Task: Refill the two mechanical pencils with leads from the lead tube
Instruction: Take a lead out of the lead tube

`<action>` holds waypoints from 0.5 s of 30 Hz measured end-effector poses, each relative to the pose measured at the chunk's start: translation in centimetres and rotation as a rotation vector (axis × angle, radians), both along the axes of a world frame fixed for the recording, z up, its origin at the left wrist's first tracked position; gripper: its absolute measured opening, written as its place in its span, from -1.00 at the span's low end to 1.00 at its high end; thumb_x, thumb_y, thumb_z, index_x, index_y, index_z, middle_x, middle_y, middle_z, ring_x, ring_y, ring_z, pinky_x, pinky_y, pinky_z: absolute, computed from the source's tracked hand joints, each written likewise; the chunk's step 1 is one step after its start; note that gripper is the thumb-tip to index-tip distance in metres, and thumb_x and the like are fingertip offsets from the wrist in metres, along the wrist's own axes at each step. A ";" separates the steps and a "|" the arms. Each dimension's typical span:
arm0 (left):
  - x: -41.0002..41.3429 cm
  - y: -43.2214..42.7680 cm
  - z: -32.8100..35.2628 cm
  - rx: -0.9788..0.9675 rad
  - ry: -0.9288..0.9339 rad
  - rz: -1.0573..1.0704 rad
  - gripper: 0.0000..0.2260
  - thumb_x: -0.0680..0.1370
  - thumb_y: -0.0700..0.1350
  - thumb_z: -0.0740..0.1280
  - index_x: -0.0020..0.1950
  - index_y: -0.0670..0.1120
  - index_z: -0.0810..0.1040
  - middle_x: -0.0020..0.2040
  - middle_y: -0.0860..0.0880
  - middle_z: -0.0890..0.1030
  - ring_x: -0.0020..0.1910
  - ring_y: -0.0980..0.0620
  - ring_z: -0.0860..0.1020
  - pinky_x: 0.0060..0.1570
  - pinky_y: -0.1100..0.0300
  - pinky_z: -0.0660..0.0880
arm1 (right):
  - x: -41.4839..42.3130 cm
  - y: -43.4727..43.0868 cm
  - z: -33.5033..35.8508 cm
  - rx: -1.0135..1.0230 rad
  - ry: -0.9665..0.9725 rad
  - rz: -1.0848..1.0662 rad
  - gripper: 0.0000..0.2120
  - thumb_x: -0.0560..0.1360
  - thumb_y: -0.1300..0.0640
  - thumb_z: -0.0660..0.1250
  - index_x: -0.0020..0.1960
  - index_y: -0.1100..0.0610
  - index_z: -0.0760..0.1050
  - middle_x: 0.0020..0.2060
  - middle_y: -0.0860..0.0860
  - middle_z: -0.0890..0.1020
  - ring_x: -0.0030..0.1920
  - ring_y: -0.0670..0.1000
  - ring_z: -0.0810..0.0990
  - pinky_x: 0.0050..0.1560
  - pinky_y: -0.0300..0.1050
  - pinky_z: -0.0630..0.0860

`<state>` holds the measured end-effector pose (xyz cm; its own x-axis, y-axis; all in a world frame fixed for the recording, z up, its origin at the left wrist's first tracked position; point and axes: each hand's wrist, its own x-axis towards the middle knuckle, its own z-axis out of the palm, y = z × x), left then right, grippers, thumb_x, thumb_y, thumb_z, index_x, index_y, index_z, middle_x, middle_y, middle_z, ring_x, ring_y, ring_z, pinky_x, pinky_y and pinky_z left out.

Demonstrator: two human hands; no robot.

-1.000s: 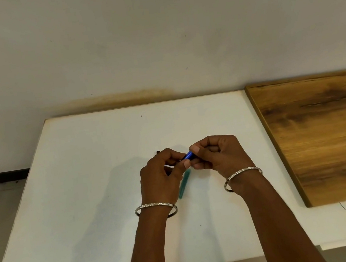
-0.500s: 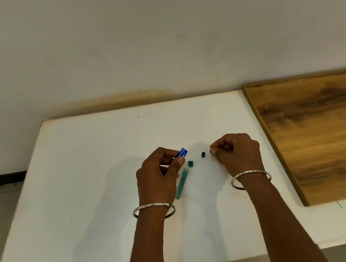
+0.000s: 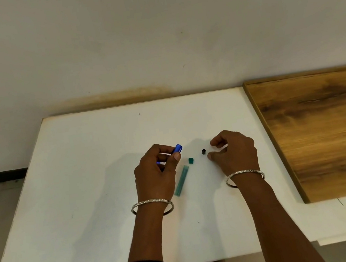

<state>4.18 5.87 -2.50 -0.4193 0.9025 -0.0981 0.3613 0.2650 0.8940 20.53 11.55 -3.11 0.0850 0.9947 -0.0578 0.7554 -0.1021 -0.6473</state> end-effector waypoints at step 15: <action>-0.6 0.0 0.0 0.014 0.006 0.030 -0.82 0.55 0.03 0.28 0.02 -0.04 0.55 -0.13 -0.05 0.64 -0.19 -0.04 0.57 -0.25 0.33 0.44 | -4.8 -1.7 -0.9 -0.448 -0.034 0.062 -0.45 0.24 -0.34 0.46 -0.15 0.15 0.62 -0.32 0.05 0.70 -0.30 0.03 0.71 -0.11 -0.07 0.64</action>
<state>3.59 5.88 -2.54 -0.4465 0.8909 -0.0834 0.3586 0.2635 0.8955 15.77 9.87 -3.98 0.0356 0.8757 -0.4815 0.7891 -0.3202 -0.5242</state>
